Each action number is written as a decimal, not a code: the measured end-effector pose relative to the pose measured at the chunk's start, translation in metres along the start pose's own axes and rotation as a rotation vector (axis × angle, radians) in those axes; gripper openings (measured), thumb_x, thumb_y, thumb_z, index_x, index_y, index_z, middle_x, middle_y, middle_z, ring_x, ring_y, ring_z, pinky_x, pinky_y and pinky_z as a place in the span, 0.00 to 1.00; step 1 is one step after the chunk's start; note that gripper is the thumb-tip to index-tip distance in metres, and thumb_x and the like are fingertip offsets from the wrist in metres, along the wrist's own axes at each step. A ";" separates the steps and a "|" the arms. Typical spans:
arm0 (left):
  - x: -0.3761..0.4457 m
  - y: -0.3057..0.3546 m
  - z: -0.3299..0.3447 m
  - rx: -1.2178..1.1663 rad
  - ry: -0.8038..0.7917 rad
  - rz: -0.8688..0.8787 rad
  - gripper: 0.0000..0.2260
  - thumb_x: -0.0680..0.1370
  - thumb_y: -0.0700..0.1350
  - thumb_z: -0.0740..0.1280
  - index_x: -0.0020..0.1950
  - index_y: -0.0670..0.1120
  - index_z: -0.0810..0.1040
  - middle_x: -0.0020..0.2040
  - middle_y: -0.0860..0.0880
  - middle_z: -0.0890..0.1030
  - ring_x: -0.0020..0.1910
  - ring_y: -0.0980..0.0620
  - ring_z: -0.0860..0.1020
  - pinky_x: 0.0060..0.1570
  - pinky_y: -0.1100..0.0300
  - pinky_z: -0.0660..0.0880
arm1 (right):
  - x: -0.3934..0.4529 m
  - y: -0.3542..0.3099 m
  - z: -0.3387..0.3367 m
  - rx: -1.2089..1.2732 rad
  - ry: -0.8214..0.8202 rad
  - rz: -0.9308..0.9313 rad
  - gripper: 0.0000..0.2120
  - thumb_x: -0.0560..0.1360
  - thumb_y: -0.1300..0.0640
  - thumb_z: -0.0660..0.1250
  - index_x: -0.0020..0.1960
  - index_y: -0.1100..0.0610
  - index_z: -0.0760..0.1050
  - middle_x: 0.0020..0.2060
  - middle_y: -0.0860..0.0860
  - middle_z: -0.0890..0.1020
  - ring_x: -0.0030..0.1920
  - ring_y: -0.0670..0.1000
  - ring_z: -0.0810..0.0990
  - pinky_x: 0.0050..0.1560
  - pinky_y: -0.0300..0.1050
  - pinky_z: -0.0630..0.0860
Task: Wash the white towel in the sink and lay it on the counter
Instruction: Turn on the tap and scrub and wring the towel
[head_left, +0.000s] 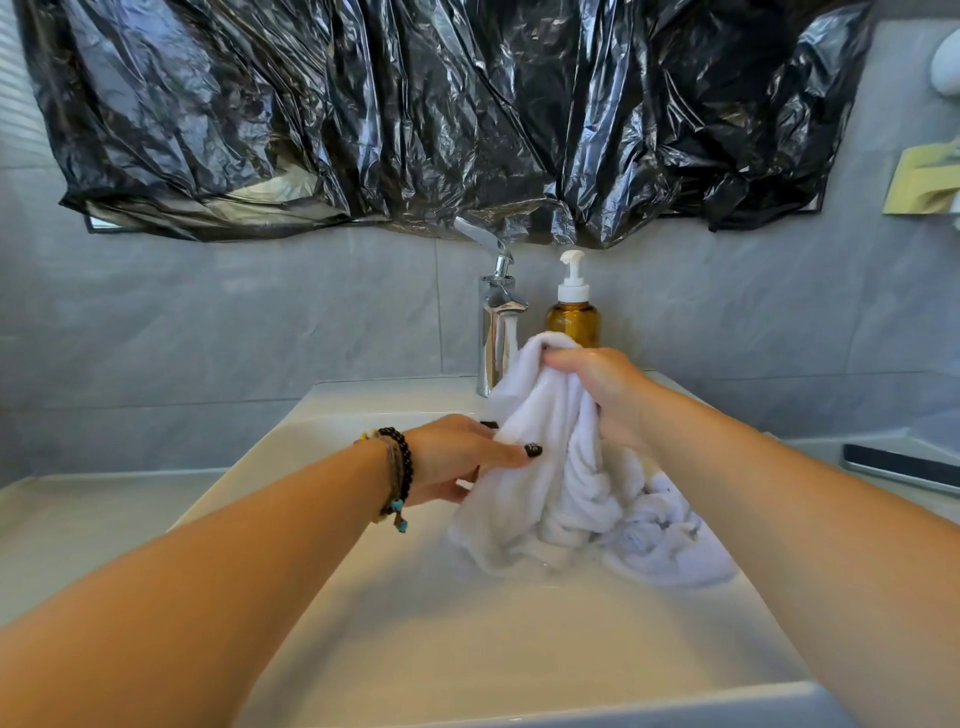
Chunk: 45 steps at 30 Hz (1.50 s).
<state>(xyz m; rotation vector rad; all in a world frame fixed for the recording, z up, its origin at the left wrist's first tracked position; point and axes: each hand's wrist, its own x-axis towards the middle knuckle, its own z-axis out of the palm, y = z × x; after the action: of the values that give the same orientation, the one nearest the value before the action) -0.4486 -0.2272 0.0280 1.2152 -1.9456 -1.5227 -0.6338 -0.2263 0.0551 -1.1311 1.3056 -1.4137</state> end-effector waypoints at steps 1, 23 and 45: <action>0.001 0.001 -0.001 -0.027 0.018 0.018 0.16 0.75 0.49 0.73 0.59 0.44 0.81 0.54 0.48 0.85 0.56 0.49 0.82 0.62 0.49 0.75 | 0.001 0.000 -0.001 0.002 0.028 0.011 0.10 0.75 0.58 0.70 0.54 0.61 0.78 0.46 0.59 0.82 0.46 0.57 0.82 0.50 0.50 0.77; -0.008 0.015 -0.020 -0.334 0.342 0.189 0.03 0.80 0.37 0.63 0.53 0.41 0.76 0.43 0.42 0.80 0.36 0.49 0.81 0.32 0.57 0.80 | -0.032 0.003 0.020 -0.415 -0.585 -0.114 0.24 0.71 0.69 0.70 0.56 0.43 0.72 0.53 0.46 0.80 0.56 0.45 0.78 0.56 0.39 0.77; -0.003 0.004 0.000 0.435 0.187 0.297 0.24 0.65 0.42 0.81 0.54 0.57 0.74 0.50 0.57 0.81 0.49 0.58 0.81 0.45 0.66 0.77 | -0.017 -0.010 0.009 -0.962 -0.328 -0.398 0.15 0.60 0.60 0.73 0.46 0.52 0.78 0.45 0.55 0.81 0.44 0.52 0.80 0.43 0.50 0.79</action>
<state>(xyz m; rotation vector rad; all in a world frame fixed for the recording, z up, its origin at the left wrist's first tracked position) -0.4483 -0.2248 0.0326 1.1136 -2.2719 -0.8350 -0.6216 -0.2104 0.0640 -2.2467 1.6010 -0.7450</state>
